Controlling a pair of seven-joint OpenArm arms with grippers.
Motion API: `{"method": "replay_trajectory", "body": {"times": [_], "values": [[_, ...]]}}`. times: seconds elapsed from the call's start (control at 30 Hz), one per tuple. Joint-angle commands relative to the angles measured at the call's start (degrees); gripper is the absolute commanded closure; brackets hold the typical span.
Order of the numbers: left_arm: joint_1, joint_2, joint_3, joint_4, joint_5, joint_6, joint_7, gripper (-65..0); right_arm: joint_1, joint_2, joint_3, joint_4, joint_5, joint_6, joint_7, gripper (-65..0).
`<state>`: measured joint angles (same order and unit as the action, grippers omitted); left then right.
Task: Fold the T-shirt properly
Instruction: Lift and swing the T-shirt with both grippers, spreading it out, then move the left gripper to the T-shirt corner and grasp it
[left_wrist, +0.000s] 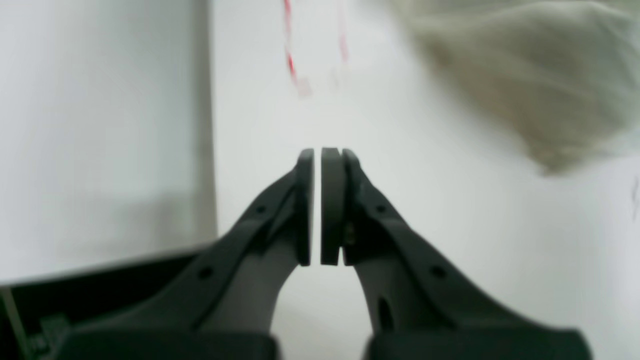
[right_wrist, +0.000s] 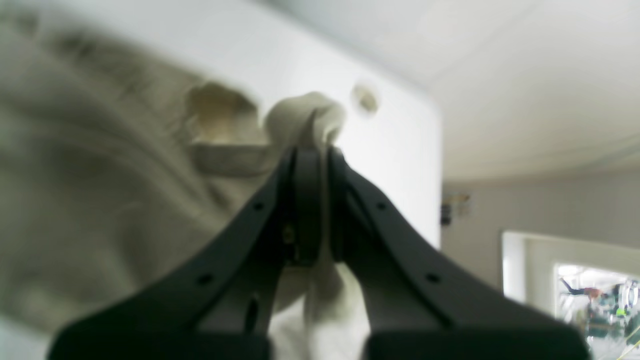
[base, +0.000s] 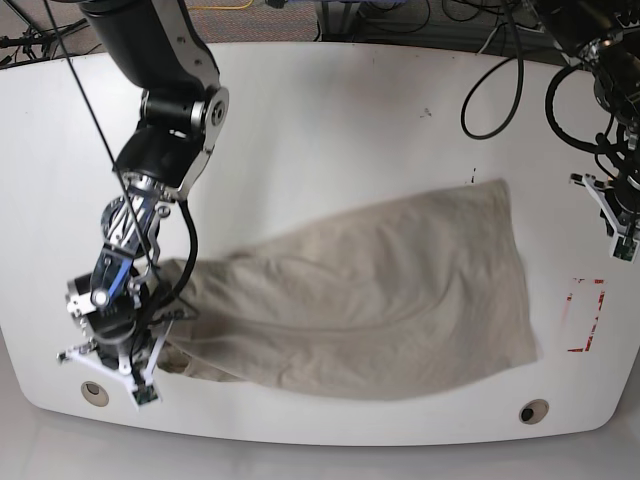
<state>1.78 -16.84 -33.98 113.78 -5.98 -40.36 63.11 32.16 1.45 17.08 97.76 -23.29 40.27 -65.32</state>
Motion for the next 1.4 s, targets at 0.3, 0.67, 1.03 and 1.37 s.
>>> {"method": "replay_trajectory", "body": {"times": [0.3,0.67,1.03,1.37], "values": [[9.8,-0.3,-0.4,1.0,0.0,0.4,-1.7,0.0,-16.0,1.4,9.2,4.7,10.8,-0.3,4.4,0.0],[11.0,3.7,-0.1,0.9,0.1,0.4,-1.7,0.0,-22.7,1.3,11.4,4.7,15.1,-0.3,8.0,0.0],[7.6,10.2,6.6,-1.3,0.0,0.4,-1.7,-27.2,-22.2,1.3,11.2,4.7,15.1,-0.3,8.3,0.0],[1.5,16.8,7.0,-10.1,0.2,0.4,-1.7,-51.1,-20.7,1.3,11.0,4.7,15.1,-0.3,8.3,0.0]]}}
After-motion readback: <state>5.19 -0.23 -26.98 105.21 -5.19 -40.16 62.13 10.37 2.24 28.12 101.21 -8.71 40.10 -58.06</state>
